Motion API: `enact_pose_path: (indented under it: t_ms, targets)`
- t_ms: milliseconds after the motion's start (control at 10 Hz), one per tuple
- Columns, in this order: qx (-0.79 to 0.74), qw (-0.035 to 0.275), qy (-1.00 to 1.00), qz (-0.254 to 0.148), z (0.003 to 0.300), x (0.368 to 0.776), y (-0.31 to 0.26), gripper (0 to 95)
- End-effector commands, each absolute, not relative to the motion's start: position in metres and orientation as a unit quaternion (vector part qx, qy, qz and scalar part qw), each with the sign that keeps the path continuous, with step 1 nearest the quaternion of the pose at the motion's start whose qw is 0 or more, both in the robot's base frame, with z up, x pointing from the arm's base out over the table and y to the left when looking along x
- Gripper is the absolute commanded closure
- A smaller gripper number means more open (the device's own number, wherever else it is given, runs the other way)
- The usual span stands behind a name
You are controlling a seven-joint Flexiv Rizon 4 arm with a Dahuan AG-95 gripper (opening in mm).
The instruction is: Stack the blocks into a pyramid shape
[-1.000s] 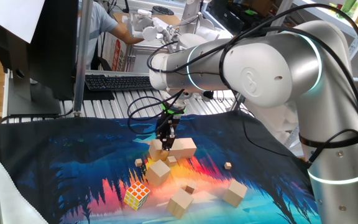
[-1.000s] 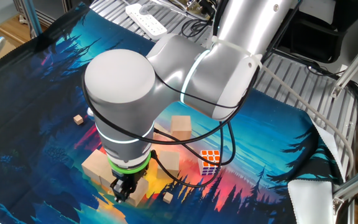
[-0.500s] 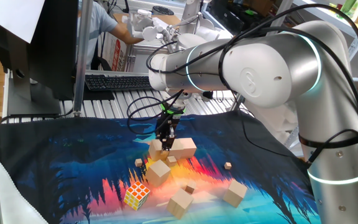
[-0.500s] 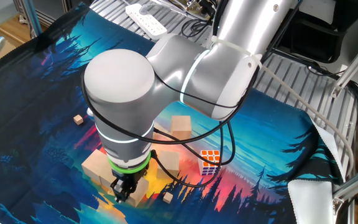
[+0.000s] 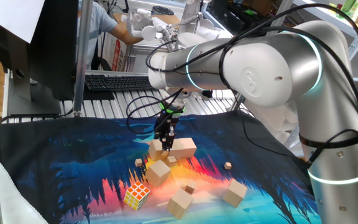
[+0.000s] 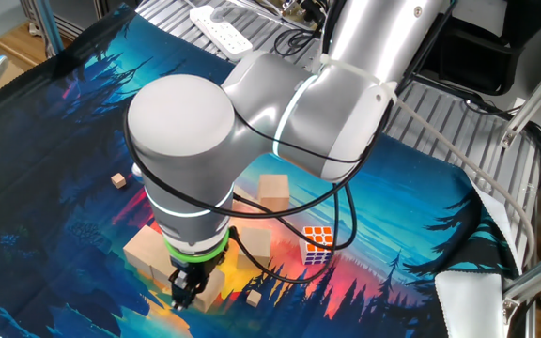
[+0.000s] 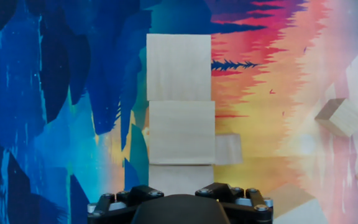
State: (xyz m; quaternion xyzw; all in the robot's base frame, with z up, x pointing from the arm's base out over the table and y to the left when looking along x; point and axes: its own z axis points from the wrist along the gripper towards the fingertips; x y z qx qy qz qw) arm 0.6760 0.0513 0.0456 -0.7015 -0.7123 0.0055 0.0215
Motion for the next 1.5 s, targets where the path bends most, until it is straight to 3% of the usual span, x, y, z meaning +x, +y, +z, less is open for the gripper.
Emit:
enact_pose_path:
  t_ms: [100,700,1500]
  targets:
    - [-0.691,0.023,-0.722,0.002,0.056,0.667,0.06,19.0]
    - [-0.649,0.039,-0.76,-0.018,0.085,0.649,0.074,19.0]
    - [-0.607,0.031,-0.794,-0.016,0.075,0.628,0.081,19.0]
